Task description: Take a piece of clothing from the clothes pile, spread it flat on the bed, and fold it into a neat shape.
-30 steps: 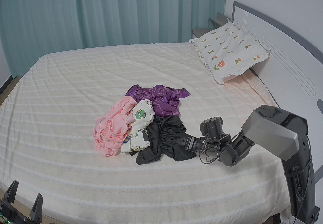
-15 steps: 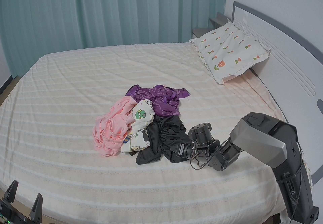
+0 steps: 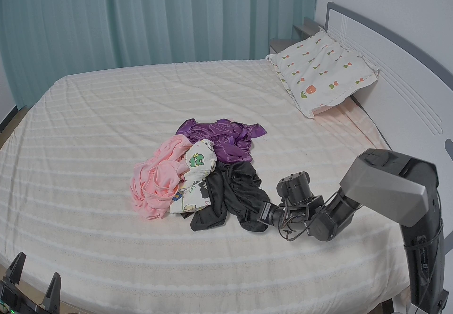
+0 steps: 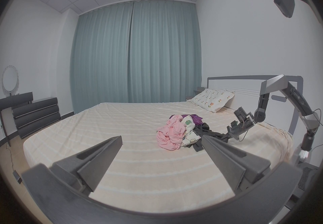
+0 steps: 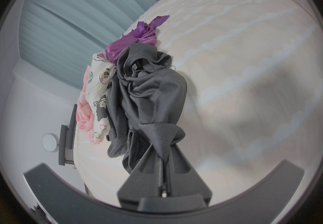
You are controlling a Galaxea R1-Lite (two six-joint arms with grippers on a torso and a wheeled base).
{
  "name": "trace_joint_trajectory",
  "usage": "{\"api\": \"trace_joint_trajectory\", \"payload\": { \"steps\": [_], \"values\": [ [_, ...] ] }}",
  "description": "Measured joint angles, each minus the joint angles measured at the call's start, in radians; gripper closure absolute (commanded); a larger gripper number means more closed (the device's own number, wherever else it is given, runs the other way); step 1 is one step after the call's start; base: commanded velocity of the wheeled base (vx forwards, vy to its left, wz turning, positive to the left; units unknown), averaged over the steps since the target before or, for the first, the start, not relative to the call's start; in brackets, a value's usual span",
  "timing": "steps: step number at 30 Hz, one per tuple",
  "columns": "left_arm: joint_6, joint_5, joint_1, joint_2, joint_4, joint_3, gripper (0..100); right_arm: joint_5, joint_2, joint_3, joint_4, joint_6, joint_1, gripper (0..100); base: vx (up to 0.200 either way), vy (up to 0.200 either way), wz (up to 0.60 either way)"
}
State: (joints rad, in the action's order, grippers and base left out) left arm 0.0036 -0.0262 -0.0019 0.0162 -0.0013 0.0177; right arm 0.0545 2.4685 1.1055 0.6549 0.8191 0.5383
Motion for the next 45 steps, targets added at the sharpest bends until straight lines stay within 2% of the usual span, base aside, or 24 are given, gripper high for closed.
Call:
{"api": "trace_joint_trajectory", "payload": {
  "steps": [8,15,21,28,37,45],
  "values": [
    [-0.024,-0.009,0.000,0.001,-0.010,0.009,0,0.015,-0.160,-0.262,0.091,0.099,-0.003,100,0.000,0.000,0.00],
    [-0.083,-0.022,-0.006,0.116,-0.036,0.125,0,0.019,-0.226,-0.380,0.219,0.151,-0.005,100,0.000,0.000,0.00],
    [-0.100,-0.047,-0.056,0.353,-0.102,0.179,0,0.025,-0.255,-0.430,0.289,0.175,-0.005,100,0.000,0.000,0.00],
    [-0.140,-0.062,-0.169,0.679,-0.233,0.207,0,0.029,-0.274,-0.459,0.327,0.189,-0.005,100,0.000,0.000,0.00],
    [-0.237,-0.053,-0.298,1.131,-0.499,0.223,0,0.035,-0.282,-0.474,0.347,0.199,-0.008,100,0.000,0.000,0.00],
    [-0.337,0.000,-0.381,1.532,-0.737,0.275,0,0.044,-0.283,-0.481,0.357,0.204,-0.014,100,0.000,0.000,0.00]
  ]
}}
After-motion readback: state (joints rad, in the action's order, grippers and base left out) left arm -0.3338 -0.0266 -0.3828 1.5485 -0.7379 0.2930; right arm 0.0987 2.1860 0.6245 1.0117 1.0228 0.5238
